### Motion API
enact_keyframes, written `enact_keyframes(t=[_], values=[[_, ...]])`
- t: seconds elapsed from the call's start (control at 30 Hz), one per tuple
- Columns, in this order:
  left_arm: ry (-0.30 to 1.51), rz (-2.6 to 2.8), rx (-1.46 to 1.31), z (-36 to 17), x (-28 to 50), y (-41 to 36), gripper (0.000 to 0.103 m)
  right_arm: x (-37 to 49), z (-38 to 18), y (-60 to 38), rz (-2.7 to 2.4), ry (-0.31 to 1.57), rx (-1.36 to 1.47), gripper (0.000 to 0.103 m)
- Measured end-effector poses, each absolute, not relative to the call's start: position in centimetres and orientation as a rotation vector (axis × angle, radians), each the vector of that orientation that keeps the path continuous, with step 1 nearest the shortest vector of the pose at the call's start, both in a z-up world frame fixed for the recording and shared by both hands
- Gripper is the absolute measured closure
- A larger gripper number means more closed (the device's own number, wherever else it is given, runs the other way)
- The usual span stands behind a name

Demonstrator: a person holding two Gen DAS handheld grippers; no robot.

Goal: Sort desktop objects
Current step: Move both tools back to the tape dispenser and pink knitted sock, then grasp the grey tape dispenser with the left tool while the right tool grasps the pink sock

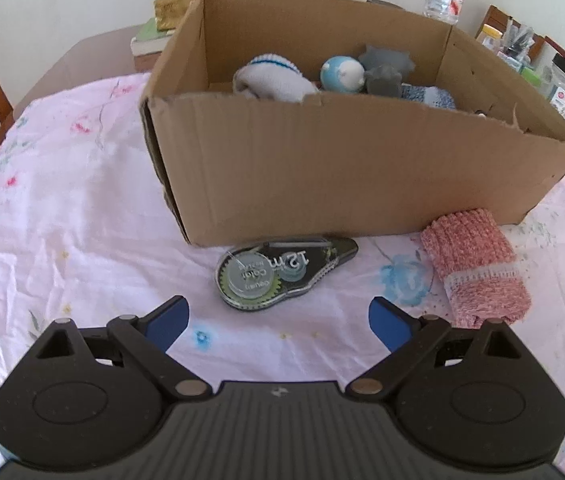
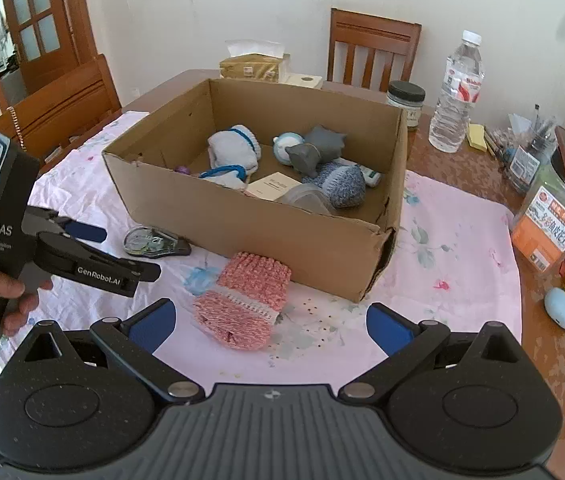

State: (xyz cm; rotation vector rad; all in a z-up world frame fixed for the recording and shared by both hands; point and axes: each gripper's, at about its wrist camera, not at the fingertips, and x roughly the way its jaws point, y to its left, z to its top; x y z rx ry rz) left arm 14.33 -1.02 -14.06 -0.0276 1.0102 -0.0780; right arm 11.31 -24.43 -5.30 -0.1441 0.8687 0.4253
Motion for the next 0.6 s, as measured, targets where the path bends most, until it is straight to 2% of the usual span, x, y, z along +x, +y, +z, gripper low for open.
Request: enact_keyframes(t=[0.6], values=[[0.94,0.075,-0.095,-15.3,15.6,-3.3,0.001,13.8,-7.1,-25.4,0.415,0.917,-0.106,0.0]])
